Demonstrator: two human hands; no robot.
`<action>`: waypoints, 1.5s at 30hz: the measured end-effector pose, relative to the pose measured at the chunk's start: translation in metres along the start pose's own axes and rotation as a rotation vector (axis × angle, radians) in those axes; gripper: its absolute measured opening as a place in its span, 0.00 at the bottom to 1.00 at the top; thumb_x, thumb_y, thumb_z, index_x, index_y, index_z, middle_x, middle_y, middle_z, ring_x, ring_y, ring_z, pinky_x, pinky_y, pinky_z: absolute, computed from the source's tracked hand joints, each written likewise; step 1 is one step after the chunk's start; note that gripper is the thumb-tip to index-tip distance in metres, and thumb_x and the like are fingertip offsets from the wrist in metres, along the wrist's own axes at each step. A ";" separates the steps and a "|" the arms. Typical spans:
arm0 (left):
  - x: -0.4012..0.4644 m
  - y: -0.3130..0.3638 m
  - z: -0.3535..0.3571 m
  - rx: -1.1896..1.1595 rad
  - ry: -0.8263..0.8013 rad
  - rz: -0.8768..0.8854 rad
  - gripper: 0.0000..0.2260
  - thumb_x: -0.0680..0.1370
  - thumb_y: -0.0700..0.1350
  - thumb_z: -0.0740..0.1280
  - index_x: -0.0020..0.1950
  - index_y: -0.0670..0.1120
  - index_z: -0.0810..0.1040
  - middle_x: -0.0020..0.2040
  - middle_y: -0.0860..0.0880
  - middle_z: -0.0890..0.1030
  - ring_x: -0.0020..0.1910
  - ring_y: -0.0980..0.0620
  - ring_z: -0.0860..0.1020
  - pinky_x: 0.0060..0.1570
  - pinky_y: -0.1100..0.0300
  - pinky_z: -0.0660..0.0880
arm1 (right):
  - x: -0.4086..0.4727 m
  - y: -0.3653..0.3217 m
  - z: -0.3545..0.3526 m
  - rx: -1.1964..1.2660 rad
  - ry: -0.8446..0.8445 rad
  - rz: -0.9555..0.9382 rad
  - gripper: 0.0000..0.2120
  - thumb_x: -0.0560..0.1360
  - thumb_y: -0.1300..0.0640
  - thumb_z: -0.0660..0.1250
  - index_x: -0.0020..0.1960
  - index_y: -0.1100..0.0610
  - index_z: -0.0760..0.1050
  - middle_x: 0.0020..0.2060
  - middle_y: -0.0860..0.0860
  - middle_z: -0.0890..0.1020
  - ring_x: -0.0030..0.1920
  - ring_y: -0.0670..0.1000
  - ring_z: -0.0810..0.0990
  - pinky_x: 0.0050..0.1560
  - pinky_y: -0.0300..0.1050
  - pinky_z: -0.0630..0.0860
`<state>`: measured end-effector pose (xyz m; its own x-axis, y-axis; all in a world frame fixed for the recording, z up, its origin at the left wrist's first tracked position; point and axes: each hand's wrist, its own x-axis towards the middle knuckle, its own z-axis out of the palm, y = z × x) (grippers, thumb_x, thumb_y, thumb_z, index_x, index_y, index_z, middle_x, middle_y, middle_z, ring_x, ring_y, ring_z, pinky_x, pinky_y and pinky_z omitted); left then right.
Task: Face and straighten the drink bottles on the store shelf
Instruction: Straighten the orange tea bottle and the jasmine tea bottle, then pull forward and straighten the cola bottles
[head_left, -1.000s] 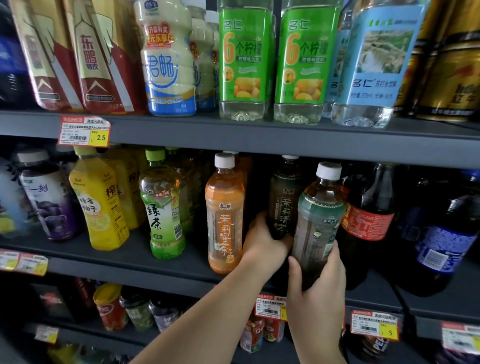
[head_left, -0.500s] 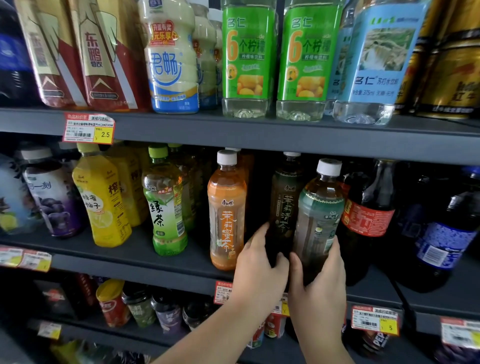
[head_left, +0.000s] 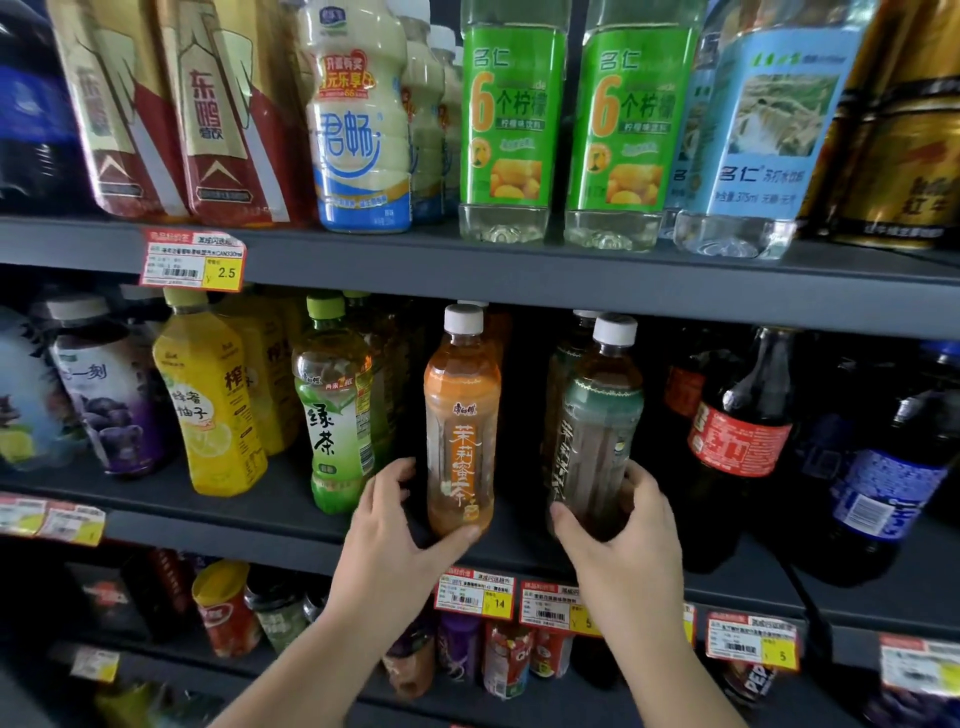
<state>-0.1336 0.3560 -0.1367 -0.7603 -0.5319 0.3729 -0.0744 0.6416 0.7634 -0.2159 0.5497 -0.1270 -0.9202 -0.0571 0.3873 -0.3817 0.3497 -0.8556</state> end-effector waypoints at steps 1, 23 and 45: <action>0.001 -0.002 -0.001 0.009 -0.028 0.013 0.38 0.65 0.64 0.75 0.69 0.62 0.60 0.62 0.64 0.70 0.61 0.63 0.70 0.51 0.66 0.67 | 0.001 -0.001 0.000 0.040 -0.036 0.022 0.30 0.68 0.43 0.75 0.65 0.36 0.63 0.54 0.36 0.76 0.51 0.38 0.77 0.44 0.31 0.72; -0.009 -0.001 0.001 0.034 0.029 0.052 0.28 0.68 0.59 0.75 0.63 0.65 0.65 0.58 0.68 0.69 0.59 0.62 0.69 0.54 0.64 0.67 | -0.019 0.007 -0.021 -0.022 0.198 -0.208 0.14 0.76 0.48 0.67 0.61 0.44 0.72 0.51 0.35 0.76 0.54 0.41 0.76 0.55 0.42 0.75; -0.057 0.125 0.122 -0.095 -0.189 0.285 0.17 0.79 0.49 0.65 0.68 0.54 0.74 0.61 0.61 0.75 0.55 0.73 0.70 0.52 0.81 0.63 | -0.006 0.052 -0.086 -0.107 0.281 -0.024 0.33 0.75 0.48 0.69 0.76 0.43 0.59 0.61 0.46 0.80 0.58 0.52 0.79 0.53 0.49 0.76</action>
<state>-0.1777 0.5342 -0.1265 -0.8485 -0.2214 0.4806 0.2116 0.6905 0.6917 -0.2231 0.6486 -0.1439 -0.8455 0.1890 0.4994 -0.3779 0.4488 -0.8098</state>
